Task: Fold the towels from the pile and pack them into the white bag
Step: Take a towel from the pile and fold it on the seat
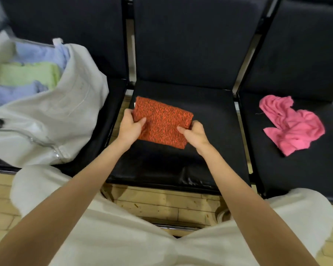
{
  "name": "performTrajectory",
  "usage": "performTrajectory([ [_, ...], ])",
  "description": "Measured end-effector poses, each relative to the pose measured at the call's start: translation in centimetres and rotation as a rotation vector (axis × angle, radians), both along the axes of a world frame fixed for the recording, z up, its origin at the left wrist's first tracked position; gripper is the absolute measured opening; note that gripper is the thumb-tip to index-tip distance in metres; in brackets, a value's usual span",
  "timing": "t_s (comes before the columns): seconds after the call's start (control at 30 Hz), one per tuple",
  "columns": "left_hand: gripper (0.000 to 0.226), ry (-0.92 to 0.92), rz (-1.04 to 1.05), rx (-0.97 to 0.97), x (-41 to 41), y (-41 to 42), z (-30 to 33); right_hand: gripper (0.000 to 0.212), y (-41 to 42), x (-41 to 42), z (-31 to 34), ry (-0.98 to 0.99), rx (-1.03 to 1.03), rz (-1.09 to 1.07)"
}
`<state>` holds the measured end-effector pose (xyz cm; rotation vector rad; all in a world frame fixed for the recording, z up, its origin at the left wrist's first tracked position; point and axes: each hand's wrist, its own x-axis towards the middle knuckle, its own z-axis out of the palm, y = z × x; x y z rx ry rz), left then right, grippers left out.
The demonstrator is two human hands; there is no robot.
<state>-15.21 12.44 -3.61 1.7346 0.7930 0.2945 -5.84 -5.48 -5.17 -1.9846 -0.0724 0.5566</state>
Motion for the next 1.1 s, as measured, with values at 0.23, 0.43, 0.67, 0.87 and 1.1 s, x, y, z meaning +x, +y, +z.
performTrajectory([
  [0.23,0.031,-0.156,0.194,-0.007,-3.8,8.6,6.5,0.030,9.8,-2.3,6.1,-0.012,0.189,0.176],
  [0.43,0.032,-0.240,0.227,0.123,-7.6,14.9,9.6,0.037,17.6,-4.0,9.2,-0.029,0.299,0.212],
  [0.67,0.024,-0.231,0.290,0.205,-9.3,24.6,11.7,0.038,26.6,-4.5,11.2,0.131,0.367,0.311],
  [0.87,0.041,-0.233,0.297,0.459,-9.3,32.6,14.8,0.039,36.6,-3.7,12.5,-0.075,0.369,0.369],
  [1.1,0.040,0.033,0.281,0.521,-8.3,36.2,12.8,0.036,43.4,-3.1,10.0,-0.214,0.006,0.430],
])
